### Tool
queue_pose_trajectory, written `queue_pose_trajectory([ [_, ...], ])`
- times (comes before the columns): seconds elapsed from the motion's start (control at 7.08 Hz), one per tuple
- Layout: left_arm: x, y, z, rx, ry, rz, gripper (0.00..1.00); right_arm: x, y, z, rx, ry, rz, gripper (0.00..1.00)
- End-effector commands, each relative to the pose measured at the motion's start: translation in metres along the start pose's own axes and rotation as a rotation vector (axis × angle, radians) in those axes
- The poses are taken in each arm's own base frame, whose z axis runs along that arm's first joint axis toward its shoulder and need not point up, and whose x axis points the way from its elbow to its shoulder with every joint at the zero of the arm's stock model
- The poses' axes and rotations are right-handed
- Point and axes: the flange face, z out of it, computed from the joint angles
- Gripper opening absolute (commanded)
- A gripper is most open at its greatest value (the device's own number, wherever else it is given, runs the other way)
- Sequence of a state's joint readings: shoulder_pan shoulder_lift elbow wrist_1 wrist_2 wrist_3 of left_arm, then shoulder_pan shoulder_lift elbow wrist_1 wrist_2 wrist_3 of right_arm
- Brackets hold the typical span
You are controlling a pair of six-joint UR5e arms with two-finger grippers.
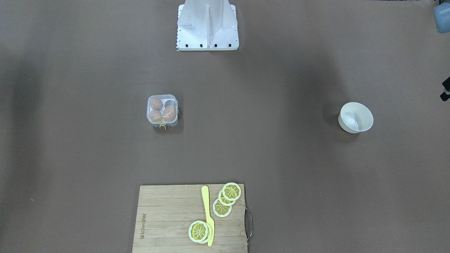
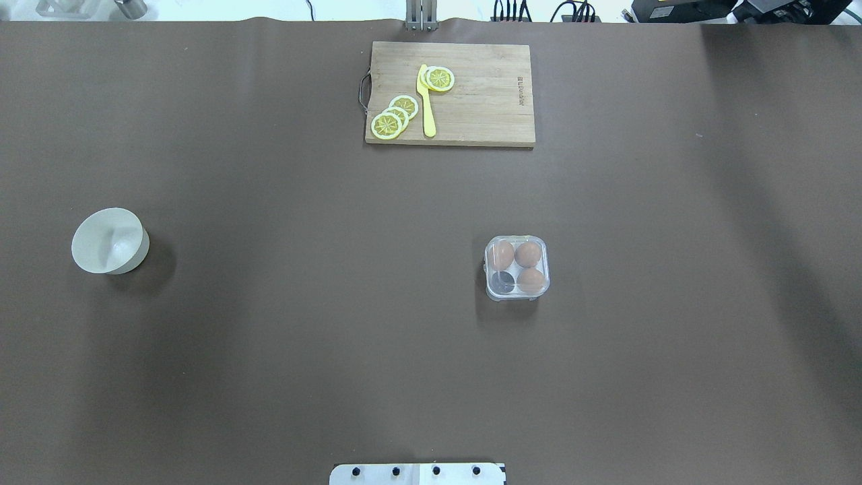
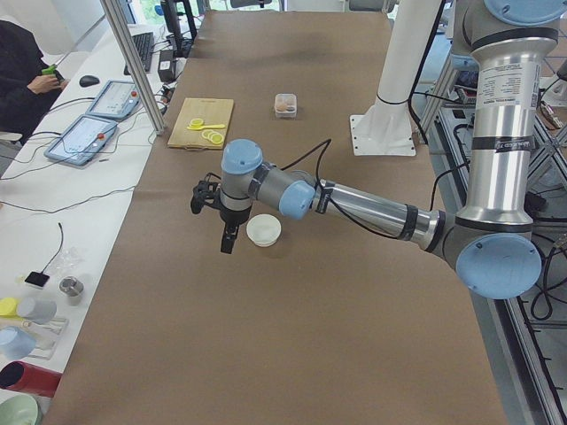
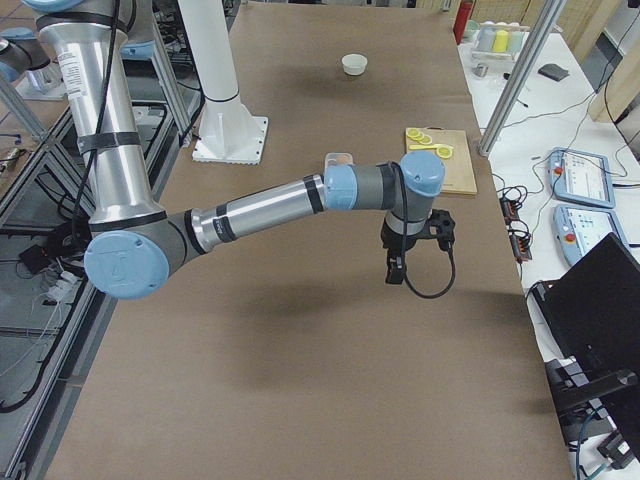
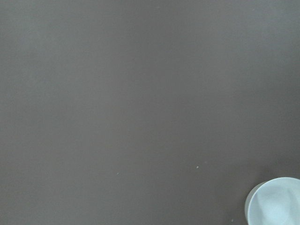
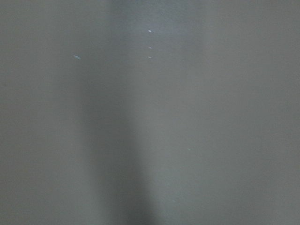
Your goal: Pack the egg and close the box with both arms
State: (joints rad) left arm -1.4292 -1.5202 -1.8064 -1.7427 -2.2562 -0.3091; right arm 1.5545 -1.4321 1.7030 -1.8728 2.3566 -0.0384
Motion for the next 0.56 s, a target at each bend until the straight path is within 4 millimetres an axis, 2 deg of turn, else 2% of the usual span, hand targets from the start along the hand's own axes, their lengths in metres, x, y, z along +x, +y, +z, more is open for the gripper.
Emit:
queue_pose_trajectory([
  [0.0,-0.056,0.045,0.022,-0.066,-0.036,-0.09,0.98,0.092,0.055,0.013,-0.017,-0.022,0.031,1.0],
  [0.14,-0.08,0.049,0.019,-0.057,-0.046,-0.046,0.98,0.099,0.066,0.021,-0.029,-0.025,0.056,1.0],
  [0.28,-0.095,0.048,0.018,-0.051,-0.096,-0.053,0.98,0.1,0.077,0.024,-0.033,-0.031,0.064,1.0],
  [0.42,-0.101,0.049,0.017,-0.07,-0.101,-0.084,0.98,0.101,0.079,0.025,-0.035,-0.03,0.066,1.0],
])
